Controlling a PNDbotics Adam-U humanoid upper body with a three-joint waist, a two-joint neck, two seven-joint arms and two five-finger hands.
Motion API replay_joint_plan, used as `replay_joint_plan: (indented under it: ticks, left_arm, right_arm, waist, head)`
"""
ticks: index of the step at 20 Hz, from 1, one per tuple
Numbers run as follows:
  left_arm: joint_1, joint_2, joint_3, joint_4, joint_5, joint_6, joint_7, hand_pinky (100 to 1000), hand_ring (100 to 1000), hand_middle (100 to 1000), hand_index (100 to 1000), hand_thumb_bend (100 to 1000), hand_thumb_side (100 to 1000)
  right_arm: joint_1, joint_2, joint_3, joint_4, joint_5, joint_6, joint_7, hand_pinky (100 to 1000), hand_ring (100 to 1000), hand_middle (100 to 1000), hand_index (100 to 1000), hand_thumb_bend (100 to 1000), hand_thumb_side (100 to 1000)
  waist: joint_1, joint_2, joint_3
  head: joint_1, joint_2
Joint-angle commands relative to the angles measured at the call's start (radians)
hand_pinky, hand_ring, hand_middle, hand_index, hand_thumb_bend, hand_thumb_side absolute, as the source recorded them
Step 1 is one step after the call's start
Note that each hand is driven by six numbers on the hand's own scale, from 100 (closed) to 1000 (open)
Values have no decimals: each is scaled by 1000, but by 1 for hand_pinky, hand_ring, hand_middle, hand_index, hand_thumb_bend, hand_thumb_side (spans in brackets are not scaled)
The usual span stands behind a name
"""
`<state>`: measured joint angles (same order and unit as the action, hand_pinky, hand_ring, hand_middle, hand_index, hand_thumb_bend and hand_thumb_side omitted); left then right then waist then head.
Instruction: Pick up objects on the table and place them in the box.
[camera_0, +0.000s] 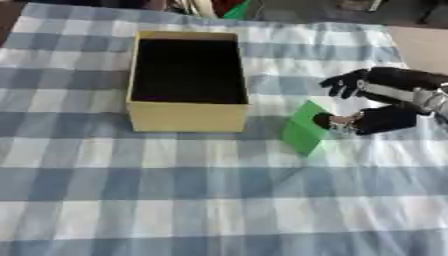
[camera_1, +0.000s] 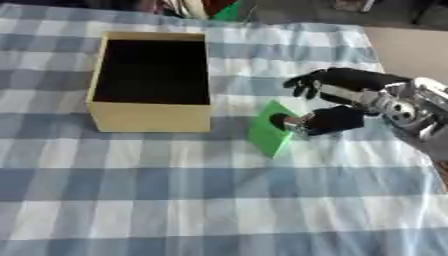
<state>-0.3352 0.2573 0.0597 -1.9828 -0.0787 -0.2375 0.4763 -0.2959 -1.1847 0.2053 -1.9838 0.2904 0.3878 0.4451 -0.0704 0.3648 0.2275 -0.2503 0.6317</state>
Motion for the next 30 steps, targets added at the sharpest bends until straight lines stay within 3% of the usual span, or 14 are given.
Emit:
replay_joint_plan:
  ticks: [1,9,22,30]
  left_arm:
    - [-9,21,-1,-17,4,-1,-8,716,580,646,748,100,872]
    - [-9,19,-4,-17,5,-1,-18,716,580,646,748,100,872]
    - [-9,15,-8,-17,9,0,-29,716,579,645,747,100,871]
    - [-10,14,-10,-17,8,0,-33,716,579,643,746,100,872]
  right_arm:
    - [-24,-40,11,-16,13,36,-5,808,825,816,1000,376,874]
    - [-53,-17,75,-16,102,83,25,807,834,797,1000,365,855]
    - [-92,26,134,-5,122,115,91,782,819,765,1000,339,858]
    - [-127,59,174,39,145,122,105,757,801,699,1000,282,803]
  waist:
    - [-13,-37,1]
    - [-14,-39,4]
    - [-15,-41,8]
    - [-17,-39,13]
  head:
    - [-6,5]
    - [-9,7]
    - [-16,7]
    - [-20,8]
